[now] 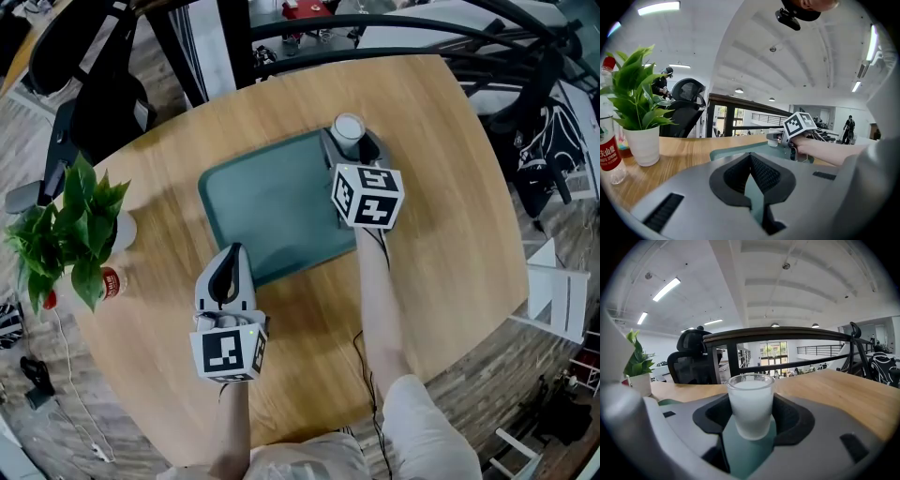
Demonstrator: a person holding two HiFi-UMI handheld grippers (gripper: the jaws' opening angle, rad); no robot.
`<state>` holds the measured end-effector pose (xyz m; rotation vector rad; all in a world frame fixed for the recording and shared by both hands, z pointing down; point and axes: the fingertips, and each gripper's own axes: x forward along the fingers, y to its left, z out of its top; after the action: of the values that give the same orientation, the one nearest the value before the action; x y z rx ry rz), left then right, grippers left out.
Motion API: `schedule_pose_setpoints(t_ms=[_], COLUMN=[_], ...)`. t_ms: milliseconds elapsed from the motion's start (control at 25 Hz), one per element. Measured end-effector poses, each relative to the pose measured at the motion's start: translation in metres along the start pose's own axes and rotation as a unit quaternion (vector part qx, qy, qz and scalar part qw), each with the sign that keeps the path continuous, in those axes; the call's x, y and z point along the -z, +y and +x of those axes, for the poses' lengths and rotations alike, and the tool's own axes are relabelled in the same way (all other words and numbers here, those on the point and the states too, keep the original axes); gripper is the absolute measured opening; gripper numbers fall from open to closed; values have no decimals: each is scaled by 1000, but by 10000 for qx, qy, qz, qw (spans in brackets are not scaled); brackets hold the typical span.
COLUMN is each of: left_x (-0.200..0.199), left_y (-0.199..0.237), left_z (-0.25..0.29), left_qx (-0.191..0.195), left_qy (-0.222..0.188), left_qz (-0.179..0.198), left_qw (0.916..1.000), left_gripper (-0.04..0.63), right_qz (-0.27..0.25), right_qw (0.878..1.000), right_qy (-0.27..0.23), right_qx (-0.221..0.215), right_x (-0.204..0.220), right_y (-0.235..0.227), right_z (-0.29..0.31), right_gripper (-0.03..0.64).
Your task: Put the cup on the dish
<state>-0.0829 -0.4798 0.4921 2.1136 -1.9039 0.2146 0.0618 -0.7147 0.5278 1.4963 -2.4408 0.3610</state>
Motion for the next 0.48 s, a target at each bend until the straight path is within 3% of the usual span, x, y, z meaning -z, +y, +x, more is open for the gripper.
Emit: schedule_pose_setpoints(t_ms=[480], left_x=[4], left_y=[-1], left_z=[-1], left_qx=[-68], left_qy=[135], left_qz=[61], left_qw=[9999], left_gripper=[8], right_qz=[103], right_qw=[9997], right_qy=[201], right_qx=[46], right_x=[9], right_y=[0], right_z=[3], right_gripper=[268])
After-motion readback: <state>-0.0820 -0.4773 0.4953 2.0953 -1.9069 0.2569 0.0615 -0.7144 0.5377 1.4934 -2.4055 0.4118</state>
